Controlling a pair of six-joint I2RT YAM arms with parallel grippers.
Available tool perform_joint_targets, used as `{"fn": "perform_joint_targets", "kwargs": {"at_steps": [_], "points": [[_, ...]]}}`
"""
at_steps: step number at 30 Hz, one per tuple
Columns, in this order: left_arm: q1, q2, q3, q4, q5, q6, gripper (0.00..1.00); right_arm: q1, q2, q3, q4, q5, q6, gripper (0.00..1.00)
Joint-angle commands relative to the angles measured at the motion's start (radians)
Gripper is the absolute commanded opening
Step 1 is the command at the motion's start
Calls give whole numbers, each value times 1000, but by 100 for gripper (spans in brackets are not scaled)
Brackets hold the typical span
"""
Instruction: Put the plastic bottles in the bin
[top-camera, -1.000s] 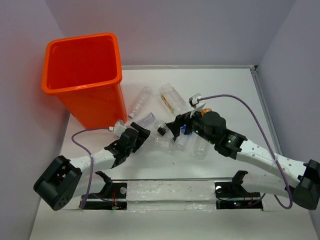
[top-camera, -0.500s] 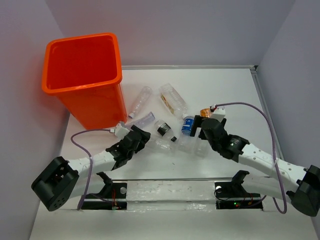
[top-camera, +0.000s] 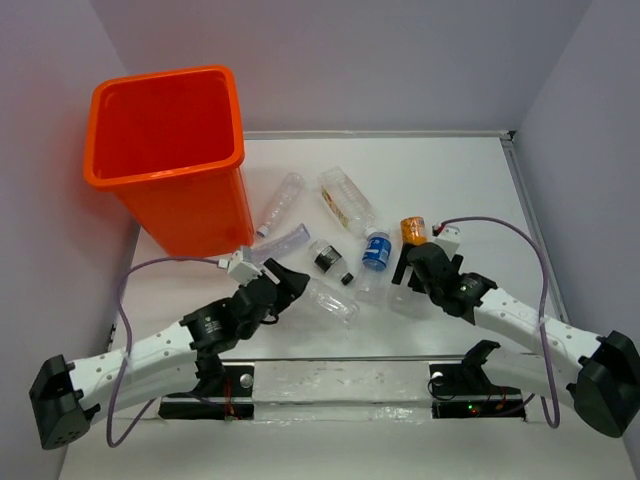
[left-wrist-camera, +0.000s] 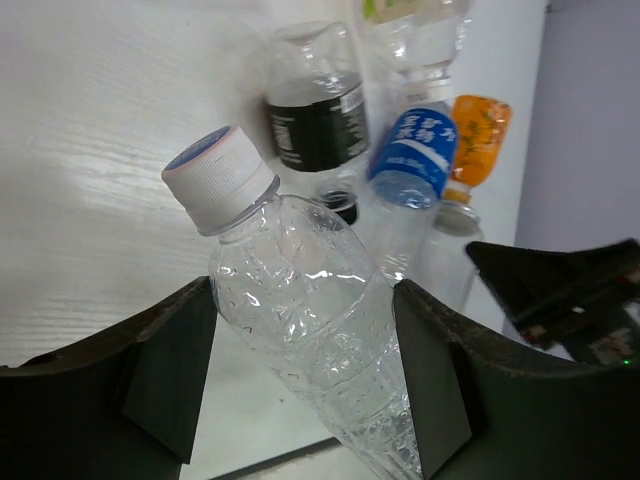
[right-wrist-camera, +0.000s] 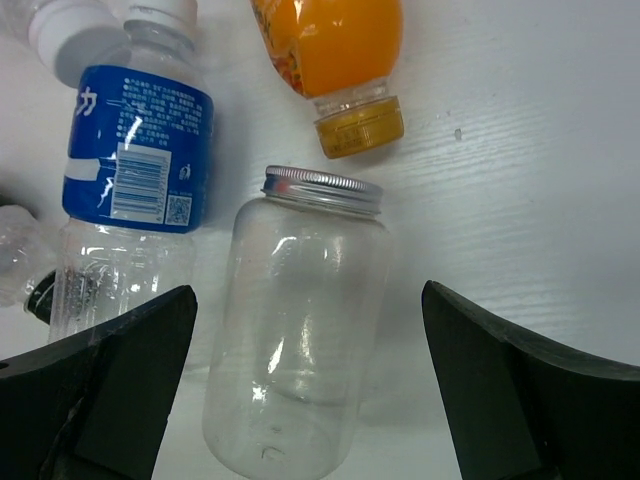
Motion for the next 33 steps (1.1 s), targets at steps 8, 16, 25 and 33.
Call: {"fn": "perform_joint_targets", "kwargs": {"at_steps": [8, 16, 25, 33], "points": [[-31, -67, 553, -184, -425, 383, 39, -5, 121, -60, 90, -46, 98, 98], [47, 92, 887, 263, -588, 1042, 39, -5, 100, -83, 109, -38, 125, 68], [436, 385, 1203, 302, -453, 1239, 39, -5, -32, -95, 36, -59, 113, 63], [748, 588, 1387, 123, -390, 1169, 39, -5, -219, -74, -31, -110, 58, 59]]}}
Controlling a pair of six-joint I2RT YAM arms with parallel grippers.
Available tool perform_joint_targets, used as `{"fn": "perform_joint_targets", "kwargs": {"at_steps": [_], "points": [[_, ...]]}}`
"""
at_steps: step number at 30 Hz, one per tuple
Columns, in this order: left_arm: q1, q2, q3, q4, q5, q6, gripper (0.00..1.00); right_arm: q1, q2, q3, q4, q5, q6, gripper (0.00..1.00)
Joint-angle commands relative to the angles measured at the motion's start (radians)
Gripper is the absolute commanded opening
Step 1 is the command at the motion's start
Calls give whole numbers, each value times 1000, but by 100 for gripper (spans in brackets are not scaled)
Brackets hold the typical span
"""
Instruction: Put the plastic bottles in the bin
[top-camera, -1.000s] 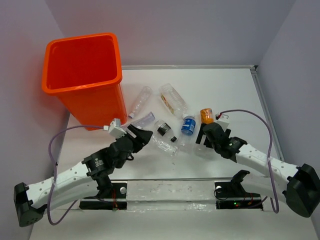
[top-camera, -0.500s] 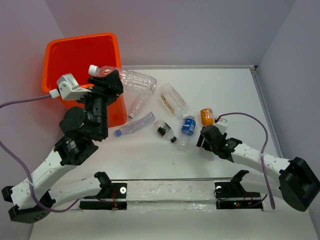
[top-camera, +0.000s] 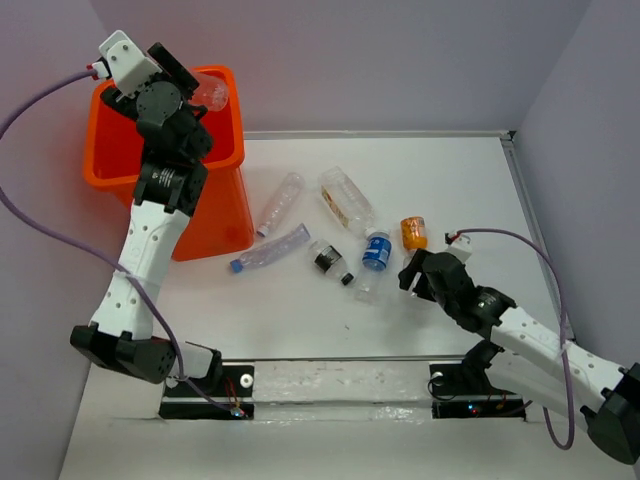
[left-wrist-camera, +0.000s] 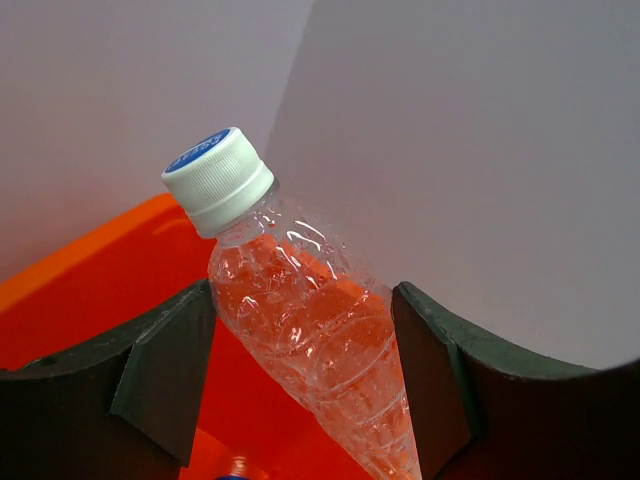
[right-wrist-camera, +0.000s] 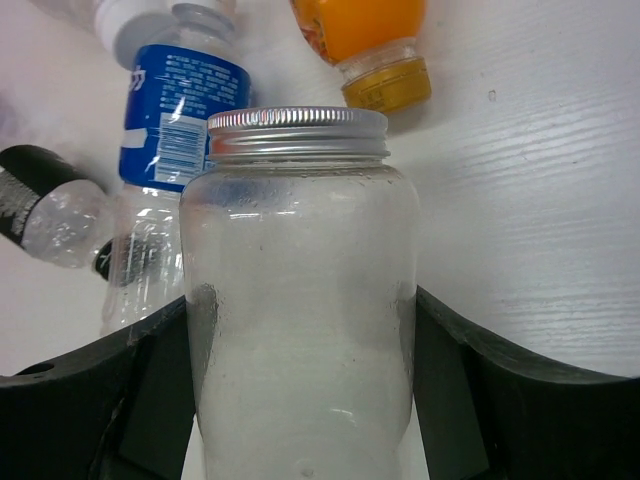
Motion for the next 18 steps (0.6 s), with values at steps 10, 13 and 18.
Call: {"fn": "perform_joint_targets", "kwargs": {"at_steps": [10, 13, 18], "points": [[129, -47, -92, -113, 115, -127, 99, -5, -136, 238, -56, -64, -141, 59], [127, -160, -153, -119, 223, -175, 99, 4, -66, 359, 18, -99, -201, 59], [83, -323, -260, -157, 383, -228, 99, 67, 171, 614, 169, -133, -357, 58]]}}
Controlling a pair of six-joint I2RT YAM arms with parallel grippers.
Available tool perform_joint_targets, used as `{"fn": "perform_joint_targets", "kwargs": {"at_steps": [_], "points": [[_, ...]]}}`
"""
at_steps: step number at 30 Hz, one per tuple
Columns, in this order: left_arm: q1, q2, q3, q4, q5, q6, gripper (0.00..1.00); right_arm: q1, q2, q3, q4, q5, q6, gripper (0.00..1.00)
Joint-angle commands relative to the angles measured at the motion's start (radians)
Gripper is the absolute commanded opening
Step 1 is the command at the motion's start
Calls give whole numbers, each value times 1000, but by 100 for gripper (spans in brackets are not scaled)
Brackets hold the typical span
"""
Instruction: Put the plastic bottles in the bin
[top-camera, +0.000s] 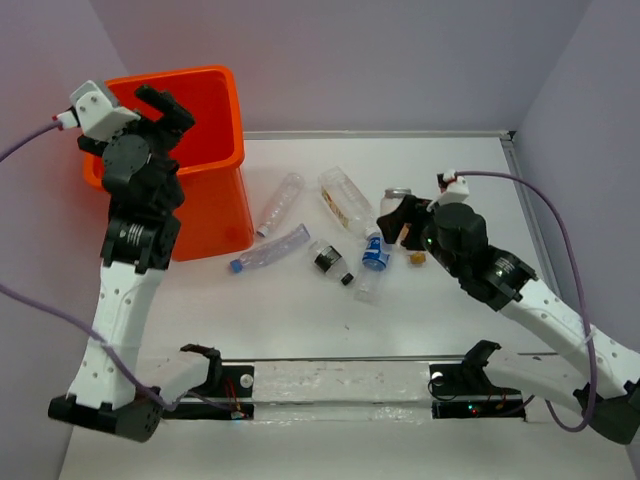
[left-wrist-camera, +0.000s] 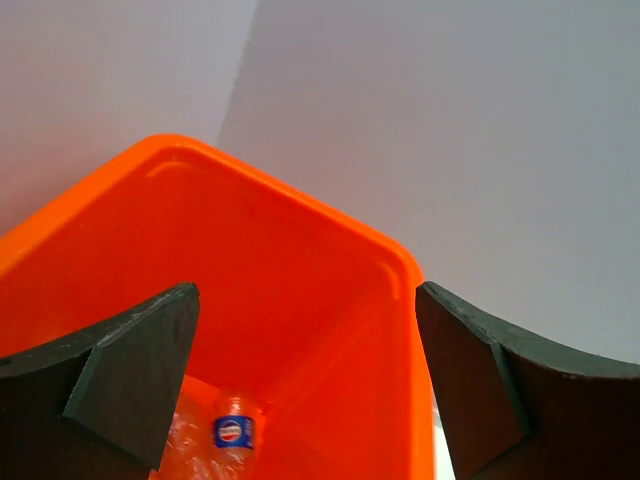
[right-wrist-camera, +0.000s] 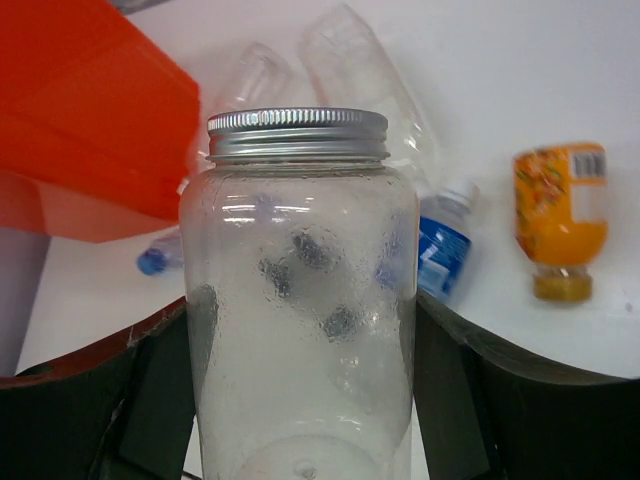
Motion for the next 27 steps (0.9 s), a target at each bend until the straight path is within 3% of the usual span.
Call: {"fn": "perform_joint_targets", "kwargs": {"at_steps": [1, 5, 12, 20, 22, 27], "points": [[-41, -165, -74, -16, 176, -77, 99, 53, 185, 249, 232, -73, -182, 58], [-47, -305, -242, -128, 453, -177, 99, 64, 375, 542, 354, -230, -279, 58], [-61, -534, -577, -177, 762, -280, 98, 114, 752, 1043, 411, -391, -362, 58], [-76, -710, -832, -201, 937, -404, 98, 176, 1202, 1631, 413, -422, -388, 58], [-82, -733, -885, -201, 956, -424, 98, 186, 1323, 1736, 494, -419, -374, 57], [-108, -749, -959, -203, 965, -438, 98, 223, 1464, 1775, 741, -394, -379, 56]]}}
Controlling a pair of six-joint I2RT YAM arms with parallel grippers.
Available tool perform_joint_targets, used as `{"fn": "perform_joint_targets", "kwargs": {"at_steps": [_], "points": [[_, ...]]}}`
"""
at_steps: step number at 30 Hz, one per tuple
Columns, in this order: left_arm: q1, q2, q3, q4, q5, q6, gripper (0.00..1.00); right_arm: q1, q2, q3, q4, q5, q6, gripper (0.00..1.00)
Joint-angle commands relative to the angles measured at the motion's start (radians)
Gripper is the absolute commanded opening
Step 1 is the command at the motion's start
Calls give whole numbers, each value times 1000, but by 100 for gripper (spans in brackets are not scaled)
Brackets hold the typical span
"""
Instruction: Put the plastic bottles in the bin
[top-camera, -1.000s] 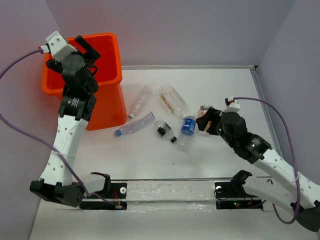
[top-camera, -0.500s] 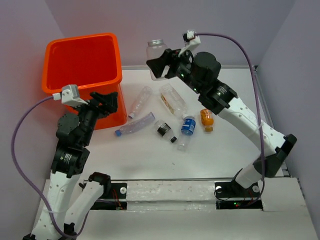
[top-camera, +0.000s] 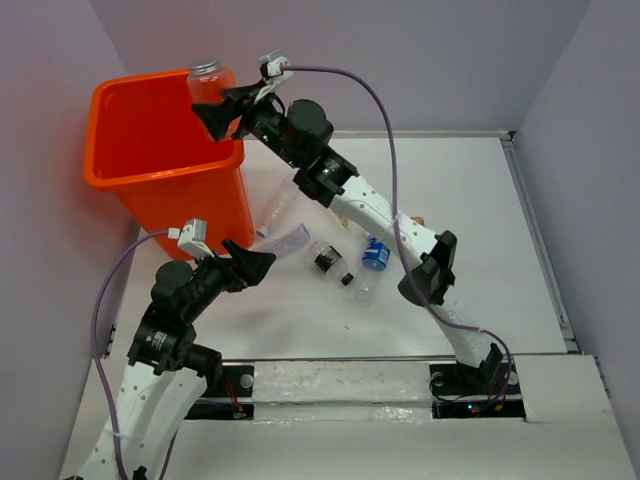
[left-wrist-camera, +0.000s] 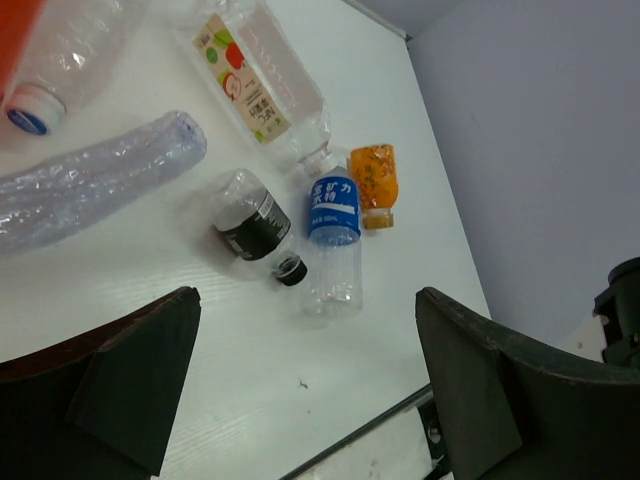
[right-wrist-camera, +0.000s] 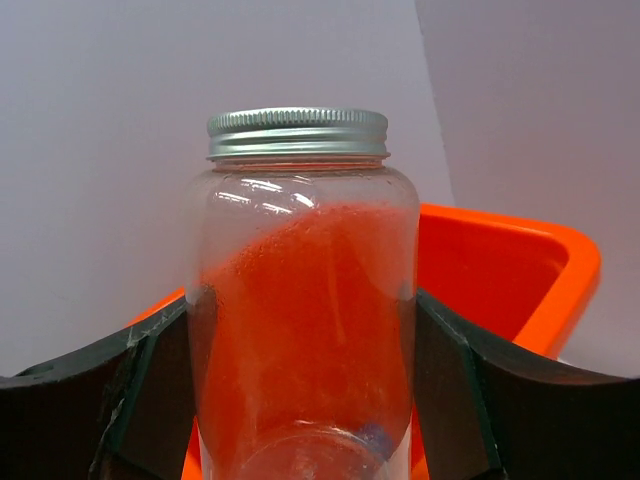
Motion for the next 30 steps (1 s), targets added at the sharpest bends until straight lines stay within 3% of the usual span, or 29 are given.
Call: {"fn": "perform_joint_targets", "kwargs": {"at_steps": [1, 3, 6, 7, 10, 12, 17, 18, 20, 23, 24, 26, 28, 30], "points": [[-25, -4, -57, 34, 64, -34, 98, 31, 105, 87, 272, 4, -27, 56], [-45, 2, -77, 39, 62, -48, 98, 68, 147, 133, 292, 24, -79, 58], [-96, 32, -91, 62, 32, -68, 98, 80, 151, 114, 337, 24, -113, 82], [-114, 46, -92, 79, 13, -72, 98, 80, 145, 89, 335, 24, -113, 94], [-211, 94, -100, 120, -97, -98, 98, 80, 127, 86, 292, 24, -121, 100], [-295, 134, -100, 143, -146, -115, 98, 80, 78, 68, 254, 17, -116, 100], [-479, 325, -62, 208, -347, -135, 99, 80, -121, -166, 197, -16, -95, 100], [-531, 377, -40, 214, -454, -135, 98, 80, -179, -216, 136, -16, -113, 100], [-570, 431, -26, 214, -487, -129, 99, 80, -258, -257, 99, -2, -124, 100], [-605, 532, 17, 228, -571, -135, 99, 62, -485, -547, 85, 85, -158, 98], [-622, 555, 26, 241, -597, -146, 99, 27, -550, -724, 87, 105, -148, 96], [-640, 624, 38, 290, -607, -158, 99, -33, -750, -907, 82, 141, -115, 93], [-659, 672, 59, 326, -625, -154, 98, -156, -882, -1181, 65, 147, -34, 87], [-703, 752, 122, 323, -668, -131, 97, -284, -1065, -1347, 50, 159, 32, 81]]}}
